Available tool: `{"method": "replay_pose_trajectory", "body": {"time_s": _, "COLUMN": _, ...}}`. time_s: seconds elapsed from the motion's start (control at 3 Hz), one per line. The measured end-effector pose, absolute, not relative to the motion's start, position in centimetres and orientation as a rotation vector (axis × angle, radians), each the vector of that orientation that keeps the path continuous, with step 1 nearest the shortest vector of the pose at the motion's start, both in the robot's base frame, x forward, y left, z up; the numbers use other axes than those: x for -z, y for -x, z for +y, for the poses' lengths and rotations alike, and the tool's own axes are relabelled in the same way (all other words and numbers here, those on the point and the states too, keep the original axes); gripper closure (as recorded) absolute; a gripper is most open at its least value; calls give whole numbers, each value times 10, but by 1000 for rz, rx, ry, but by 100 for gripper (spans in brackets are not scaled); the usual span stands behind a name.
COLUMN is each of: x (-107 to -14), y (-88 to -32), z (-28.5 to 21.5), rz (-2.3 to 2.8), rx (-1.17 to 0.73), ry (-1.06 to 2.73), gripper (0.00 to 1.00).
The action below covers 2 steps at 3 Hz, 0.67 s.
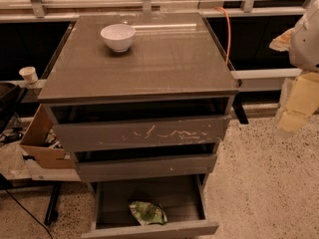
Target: Pick green jalapeno chip bag from bottom drawer and place on counter
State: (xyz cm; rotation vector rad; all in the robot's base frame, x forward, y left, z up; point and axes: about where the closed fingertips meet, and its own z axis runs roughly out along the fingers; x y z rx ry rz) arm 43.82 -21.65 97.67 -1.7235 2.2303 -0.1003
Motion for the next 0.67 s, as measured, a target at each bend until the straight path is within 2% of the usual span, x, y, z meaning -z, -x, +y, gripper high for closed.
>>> {"method": "replay_pose_trajectory", "body": {"time_s": 0.33, "x": -977, "y": -438, "z": -216, "rz": 2230, "rx": 100, "ry": 1723, "gripper": 0}}
{"method": "replay_pose_trajectory", "body": {"time_s": 0.67, "x": -956, "y": -440, "z": -215, "rz": 2214, "rx": 104, "ry": 1691, "gripper": 24}}
